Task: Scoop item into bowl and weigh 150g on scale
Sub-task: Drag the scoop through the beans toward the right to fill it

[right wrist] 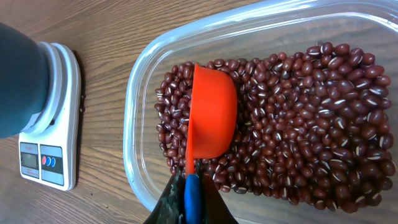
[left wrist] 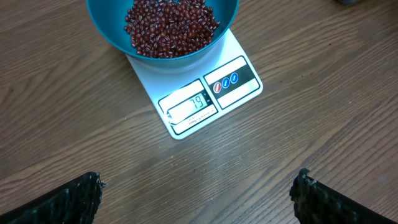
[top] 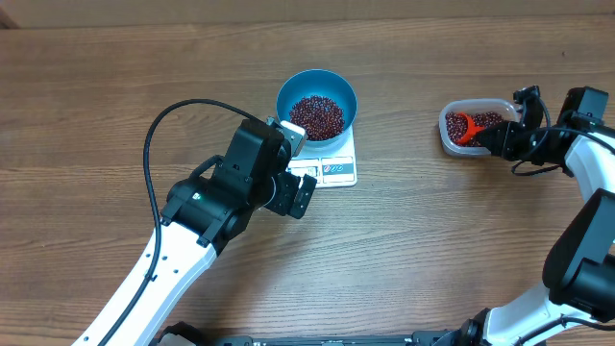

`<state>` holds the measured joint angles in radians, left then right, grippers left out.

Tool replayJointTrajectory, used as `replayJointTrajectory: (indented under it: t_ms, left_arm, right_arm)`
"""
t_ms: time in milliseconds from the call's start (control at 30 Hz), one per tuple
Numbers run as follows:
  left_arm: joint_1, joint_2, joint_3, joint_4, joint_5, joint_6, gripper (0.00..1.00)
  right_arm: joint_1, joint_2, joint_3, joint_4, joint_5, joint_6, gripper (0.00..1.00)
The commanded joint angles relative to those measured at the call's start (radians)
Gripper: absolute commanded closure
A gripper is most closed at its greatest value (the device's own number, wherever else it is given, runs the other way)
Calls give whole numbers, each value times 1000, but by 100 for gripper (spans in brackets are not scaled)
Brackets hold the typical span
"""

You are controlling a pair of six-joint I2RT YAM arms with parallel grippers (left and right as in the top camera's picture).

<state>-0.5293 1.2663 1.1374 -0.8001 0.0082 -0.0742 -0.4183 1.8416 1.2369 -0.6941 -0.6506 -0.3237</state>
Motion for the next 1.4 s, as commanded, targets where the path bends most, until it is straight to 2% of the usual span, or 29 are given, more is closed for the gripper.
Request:
replayJointTrajectory:
  t_ms: [0, 233, 667, 900, 1367]
  left_arm:
    - [1, 6, -4, 0, 8, 15, 0]
    - [1, 6, -4, 0, 8, 15, 0]
    - [1, 6, -3, 0, 8, 15, 1]
    - [1, 6, -3, 0, 8, 15, 0]
    - [1, 6, -3, 0, 8, 15, 1]
  right_arm:
    - [-10, 18, -7, 0, -25, 8, 96]
    - [-10, 18, -7, 5, -184, 11, 96]
    - [-16, 18, -7, 9, -182, 39, 96]
    - [-92, 18, -7, 8, -199, 119, 96]
    - [-198, 18, -7, -33, -421, 117, 96]
